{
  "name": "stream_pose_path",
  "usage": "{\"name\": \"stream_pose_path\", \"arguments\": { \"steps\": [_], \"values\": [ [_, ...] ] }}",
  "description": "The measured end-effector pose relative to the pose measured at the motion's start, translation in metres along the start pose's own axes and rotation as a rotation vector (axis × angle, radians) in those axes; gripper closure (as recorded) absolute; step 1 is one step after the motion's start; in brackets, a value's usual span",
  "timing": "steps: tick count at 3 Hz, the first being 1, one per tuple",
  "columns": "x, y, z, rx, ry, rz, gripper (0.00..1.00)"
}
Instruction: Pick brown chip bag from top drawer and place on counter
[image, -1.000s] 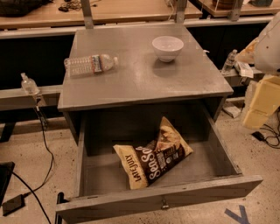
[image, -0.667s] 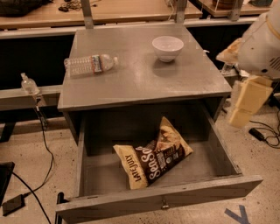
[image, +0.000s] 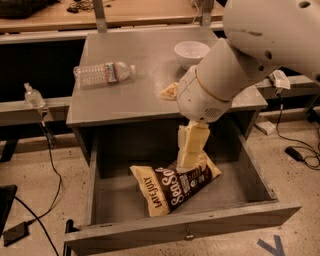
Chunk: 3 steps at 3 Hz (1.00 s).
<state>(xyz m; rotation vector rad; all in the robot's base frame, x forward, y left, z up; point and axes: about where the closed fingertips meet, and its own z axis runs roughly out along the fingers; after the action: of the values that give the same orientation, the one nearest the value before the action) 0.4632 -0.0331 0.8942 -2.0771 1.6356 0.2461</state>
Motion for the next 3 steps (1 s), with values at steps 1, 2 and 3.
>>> {"name": "stream_pose_path", "arguments": {
  "steps": [1, 2, 3],
  "values": [
    [0.002, 0.0, -0.007, 0.008, 0.008, 0.012, 0.0],
    [0.002, -0.001, -0.007, 0.007, 0.009, 0.012, 0.0],
    [0.034, 0.006, 0.057, -0.067, 0.063, 0.015, 0.0]
  ]
}}
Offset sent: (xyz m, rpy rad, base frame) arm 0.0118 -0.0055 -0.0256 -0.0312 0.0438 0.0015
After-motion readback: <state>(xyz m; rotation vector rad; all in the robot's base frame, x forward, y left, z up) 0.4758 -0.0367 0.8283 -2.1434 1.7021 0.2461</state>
